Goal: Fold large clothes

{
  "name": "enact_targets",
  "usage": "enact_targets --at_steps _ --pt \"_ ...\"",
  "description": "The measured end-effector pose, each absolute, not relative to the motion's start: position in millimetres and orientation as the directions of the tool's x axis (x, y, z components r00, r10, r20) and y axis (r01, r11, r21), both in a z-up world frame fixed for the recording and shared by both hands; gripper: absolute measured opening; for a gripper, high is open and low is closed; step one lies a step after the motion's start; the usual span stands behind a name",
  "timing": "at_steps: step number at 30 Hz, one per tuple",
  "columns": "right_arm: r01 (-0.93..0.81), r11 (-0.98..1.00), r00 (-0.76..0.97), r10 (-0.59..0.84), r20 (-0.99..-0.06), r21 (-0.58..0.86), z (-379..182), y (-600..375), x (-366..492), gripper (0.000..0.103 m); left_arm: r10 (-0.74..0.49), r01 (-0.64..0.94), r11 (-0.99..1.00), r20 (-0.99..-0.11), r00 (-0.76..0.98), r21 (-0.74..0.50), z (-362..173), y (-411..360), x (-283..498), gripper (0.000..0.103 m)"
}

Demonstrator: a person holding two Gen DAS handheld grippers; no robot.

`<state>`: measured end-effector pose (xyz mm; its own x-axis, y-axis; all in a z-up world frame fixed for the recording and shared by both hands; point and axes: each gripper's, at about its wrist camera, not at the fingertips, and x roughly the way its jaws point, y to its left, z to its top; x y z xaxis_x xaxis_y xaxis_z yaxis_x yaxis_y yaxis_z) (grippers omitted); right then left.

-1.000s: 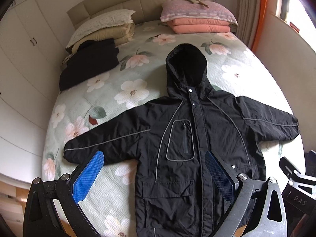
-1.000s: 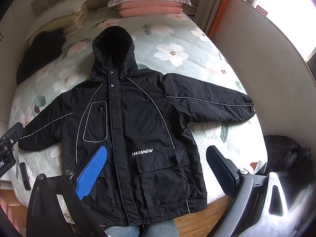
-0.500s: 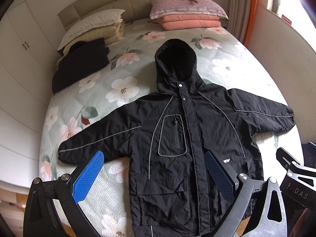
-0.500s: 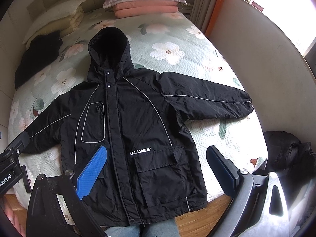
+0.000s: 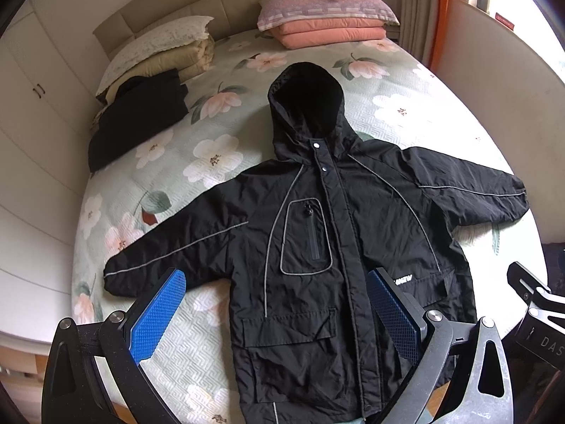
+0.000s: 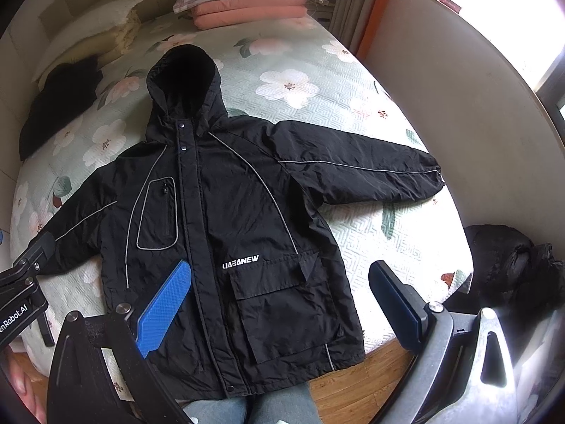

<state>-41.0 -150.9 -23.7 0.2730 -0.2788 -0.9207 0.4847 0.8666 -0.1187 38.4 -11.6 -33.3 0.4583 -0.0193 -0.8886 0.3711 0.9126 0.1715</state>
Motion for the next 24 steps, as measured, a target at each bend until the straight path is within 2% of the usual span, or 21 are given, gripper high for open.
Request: enact_targets --at_steps 19,24 --pt "0.507 0.846 0.281 -0.344 -0.896 -0.165 -8.9 -173.3 -50.8 0.101 -0.035 0.365 0.919 -0.89 0.455 0.151 -26.8 -23.8 22.0 0.102" --pt "0.549 0.825 0.273 -0.33 -0.904 -0.135 -10.7 -189.2 -59.4 0.101 -0.034 0.374 0.915 -0.895 0.445 0.151 -29.7 -26.6 23.5 0.102"
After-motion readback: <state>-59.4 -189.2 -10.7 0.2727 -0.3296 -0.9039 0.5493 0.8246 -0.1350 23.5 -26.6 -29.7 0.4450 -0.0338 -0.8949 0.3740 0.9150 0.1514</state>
